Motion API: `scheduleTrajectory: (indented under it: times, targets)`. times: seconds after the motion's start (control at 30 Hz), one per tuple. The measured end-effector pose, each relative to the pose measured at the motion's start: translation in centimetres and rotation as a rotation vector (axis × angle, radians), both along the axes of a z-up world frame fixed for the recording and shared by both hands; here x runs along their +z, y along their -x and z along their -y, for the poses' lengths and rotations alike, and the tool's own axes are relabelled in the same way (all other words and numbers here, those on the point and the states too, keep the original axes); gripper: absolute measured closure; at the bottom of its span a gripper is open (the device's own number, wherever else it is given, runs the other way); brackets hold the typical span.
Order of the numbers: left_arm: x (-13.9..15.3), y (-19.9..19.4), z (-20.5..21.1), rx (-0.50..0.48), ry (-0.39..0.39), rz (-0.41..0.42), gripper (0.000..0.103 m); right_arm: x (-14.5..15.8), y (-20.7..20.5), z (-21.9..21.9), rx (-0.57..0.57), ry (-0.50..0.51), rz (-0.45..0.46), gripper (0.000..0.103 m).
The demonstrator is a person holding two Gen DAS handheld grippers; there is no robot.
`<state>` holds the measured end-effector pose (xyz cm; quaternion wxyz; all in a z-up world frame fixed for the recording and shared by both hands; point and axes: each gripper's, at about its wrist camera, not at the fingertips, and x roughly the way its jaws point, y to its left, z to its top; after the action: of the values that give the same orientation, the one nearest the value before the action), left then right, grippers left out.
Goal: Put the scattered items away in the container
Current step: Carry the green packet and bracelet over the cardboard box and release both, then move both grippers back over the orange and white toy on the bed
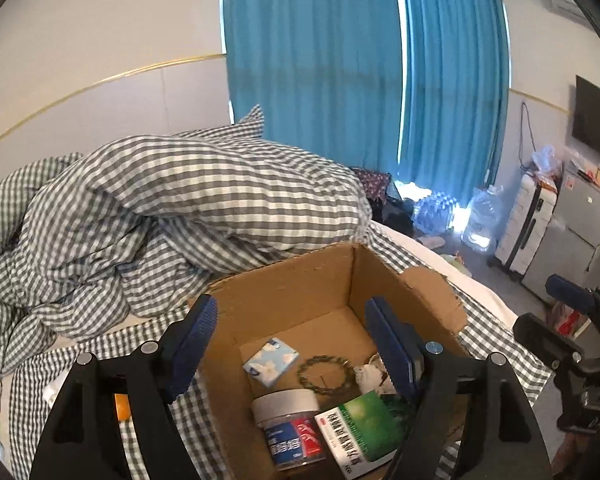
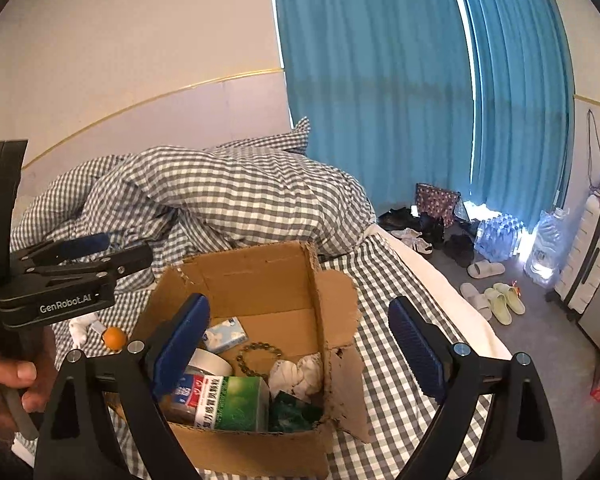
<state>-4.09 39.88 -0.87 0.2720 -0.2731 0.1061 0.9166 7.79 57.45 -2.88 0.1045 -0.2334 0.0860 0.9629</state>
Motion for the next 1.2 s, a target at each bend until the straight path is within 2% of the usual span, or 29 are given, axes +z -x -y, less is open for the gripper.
scheduleTrajectory:
  times: [0.1, 0.2, 0.33, 0.6, 0.8, 0.93, 1.2]
  targets:
    - [0.6, 0.3, 1.7, 0.029, -0.007, -0.007, 0.017, 0.5, 0.2, 0.9, 0.011, 0.007, -0.014, 0.010]
    - [1.3, 0.3, 3.9, 0.062, -0.019, -0.021, 0.004, 1.2, 0.4, 2.4, 0.025, -0.001, -0.033, 0.001]
    - [2.2, 0.5, 7.0, 0.108, -0.034, -0.032, 0.000, 2.2, 1.4, 4.9, 0.074, 0.002, -0.027, 0.000]
    - [3.2, 1.6, 16.5, 0.245, -0.058, -0.034, 0.000, 4.2, 3.1, 11.7, 0.166, -0.018, -0.050, 0.000]
    - [3.4, 2.8, 26.1, 0.389, -0.099, -0.008, 0.000, 4.8, 5.4, 18.2, 0.264, -0.036, -0.049, 0.000]
    - [2.9, 3.0, 32.2, 0.456, -0.128, 0.022, 0.000, 5.3, 6.9, 22.4, 0.338, -0.004, -0.048, 0.000]
    - [1.7, 3.1, 39.9, 0.569, -0.138, 0.029, 0.000, 5.1, 9.6, 30.1, 0.456, 0.006, -0.026, 0.000]
